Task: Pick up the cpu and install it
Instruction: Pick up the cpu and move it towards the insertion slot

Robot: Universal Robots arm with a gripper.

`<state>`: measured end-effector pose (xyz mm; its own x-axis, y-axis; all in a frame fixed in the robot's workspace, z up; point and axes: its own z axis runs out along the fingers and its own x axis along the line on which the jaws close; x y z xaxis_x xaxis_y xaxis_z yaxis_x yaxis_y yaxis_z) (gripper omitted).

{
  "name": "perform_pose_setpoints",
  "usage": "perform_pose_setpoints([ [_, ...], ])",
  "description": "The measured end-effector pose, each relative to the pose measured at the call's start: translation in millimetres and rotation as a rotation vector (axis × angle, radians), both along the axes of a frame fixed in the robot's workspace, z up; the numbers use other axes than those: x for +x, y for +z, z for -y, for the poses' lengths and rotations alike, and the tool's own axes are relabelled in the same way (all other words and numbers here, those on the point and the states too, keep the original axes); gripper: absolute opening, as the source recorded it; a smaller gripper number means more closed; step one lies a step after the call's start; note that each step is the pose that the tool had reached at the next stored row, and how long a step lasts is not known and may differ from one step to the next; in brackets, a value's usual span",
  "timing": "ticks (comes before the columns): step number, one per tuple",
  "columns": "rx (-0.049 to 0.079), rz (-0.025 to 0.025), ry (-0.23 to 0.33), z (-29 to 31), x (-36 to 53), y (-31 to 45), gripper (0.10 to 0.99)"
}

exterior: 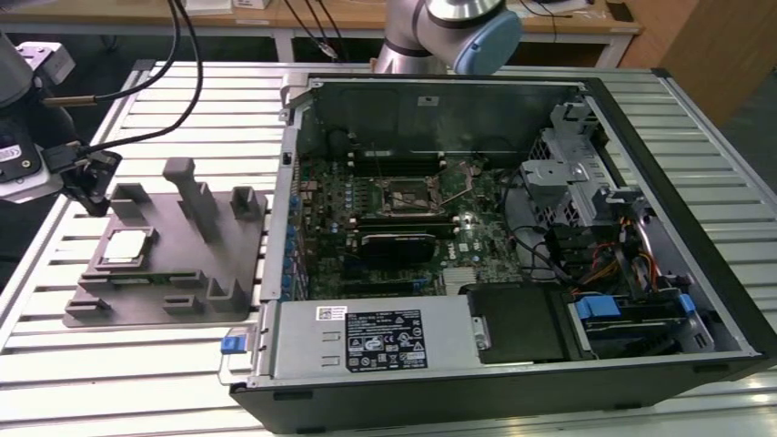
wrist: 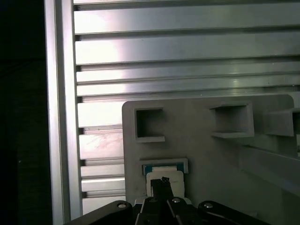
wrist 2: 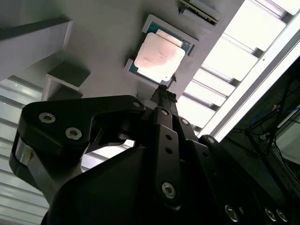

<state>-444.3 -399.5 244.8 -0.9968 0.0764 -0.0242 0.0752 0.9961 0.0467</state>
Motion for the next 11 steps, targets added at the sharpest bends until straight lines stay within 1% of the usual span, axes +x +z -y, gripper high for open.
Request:
perform_pose_setpoints([
  [11, 0.0, 0.0, 0.0, 0.0, -3.3, -6.2, 0.106],
])
